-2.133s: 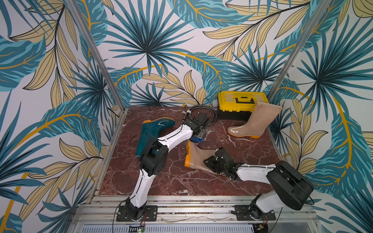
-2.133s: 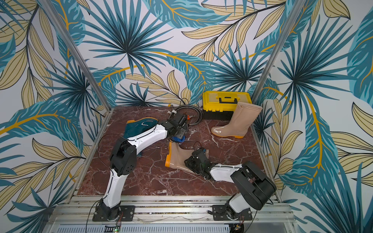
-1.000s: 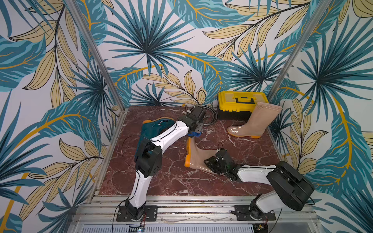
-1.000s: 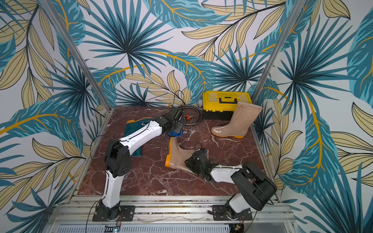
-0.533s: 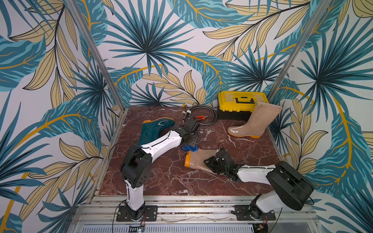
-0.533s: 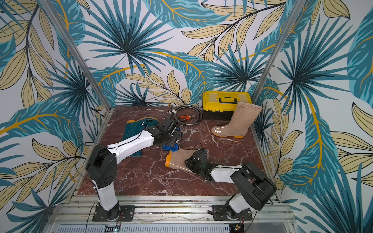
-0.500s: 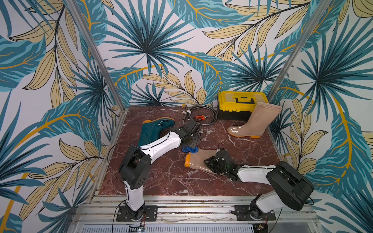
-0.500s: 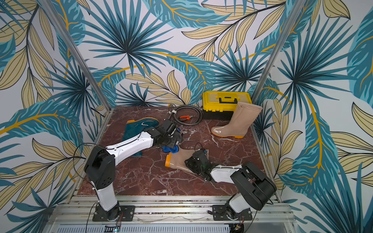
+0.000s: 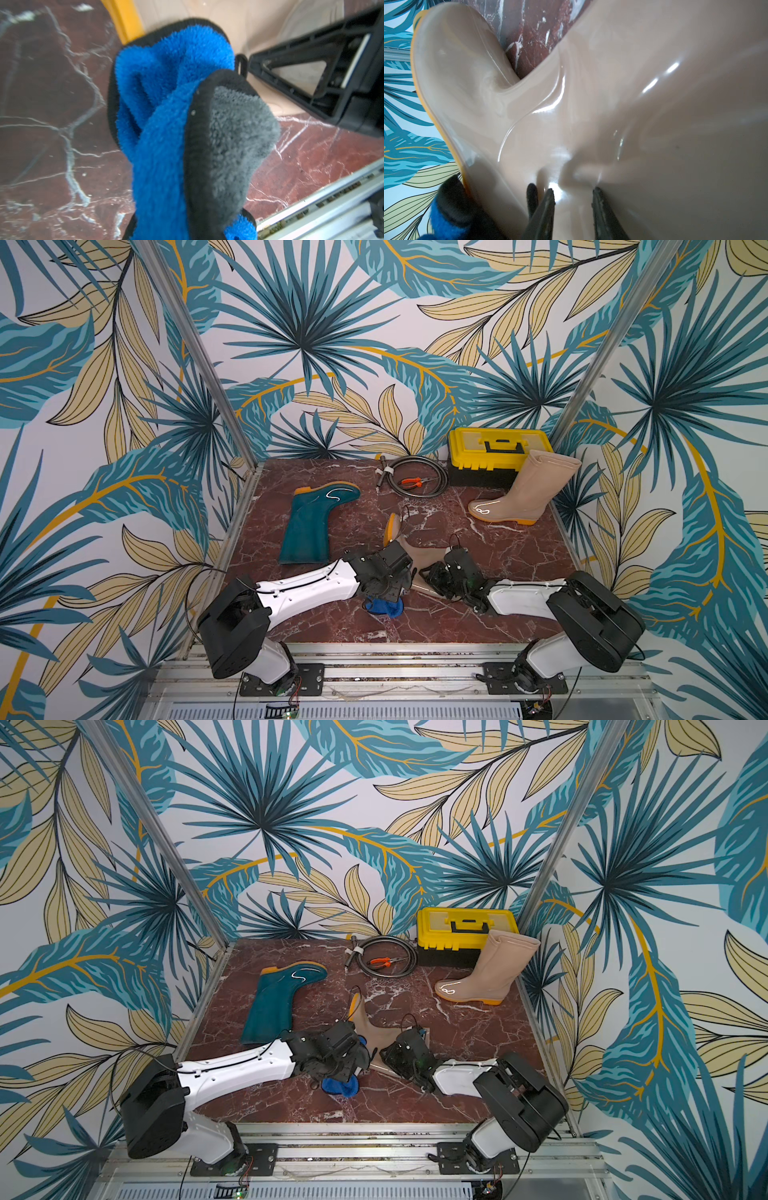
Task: Wipe the rubber boots with a cloth
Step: Wipe the dirt off the rubber boot.
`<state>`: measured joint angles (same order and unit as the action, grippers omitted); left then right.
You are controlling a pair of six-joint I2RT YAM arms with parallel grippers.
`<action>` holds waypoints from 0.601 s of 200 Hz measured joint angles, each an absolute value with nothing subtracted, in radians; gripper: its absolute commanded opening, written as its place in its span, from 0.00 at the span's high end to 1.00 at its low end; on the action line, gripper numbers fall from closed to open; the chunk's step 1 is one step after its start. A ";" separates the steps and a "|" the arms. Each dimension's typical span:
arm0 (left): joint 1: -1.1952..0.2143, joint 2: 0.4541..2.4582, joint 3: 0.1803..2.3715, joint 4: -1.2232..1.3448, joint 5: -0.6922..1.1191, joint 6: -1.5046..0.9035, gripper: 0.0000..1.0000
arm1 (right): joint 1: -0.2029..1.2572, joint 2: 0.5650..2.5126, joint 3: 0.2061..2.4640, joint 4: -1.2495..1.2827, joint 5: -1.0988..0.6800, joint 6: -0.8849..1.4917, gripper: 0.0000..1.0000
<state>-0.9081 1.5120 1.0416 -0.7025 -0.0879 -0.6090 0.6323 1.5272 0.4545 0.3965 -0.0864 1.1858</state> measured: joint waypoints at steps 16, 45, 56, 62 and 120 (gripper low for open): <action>-0.854 1.535 1.130 -0.719 -0.098 -0.567 1.00 | 0.631 1.527 0.453 0.398 -0.088 1.187 0.67; -0.712 1.667 1.380 -0.701 -0.111 -0.472 1.00 | 0.631 1.525 0.446 0.410 -0.087 1.193 0.67; -0.670 1.742 1.475 -0.690 -0.105 -0.437 1.00 | 0.631 1.525 0.444 0.413 -0.087 1.193 0.67; -0.649 1.787 1.523 -0.683 -0.100 -0.421 1.00 | 0.631 1.524 0.443 0.414 -0.087 1.193 0.67; -0.602 1.933 1.549 -0.595 -0.069 -0.382 1.00 | 0.631 1.520 0.439 0.418 -0.084 1.197 0.67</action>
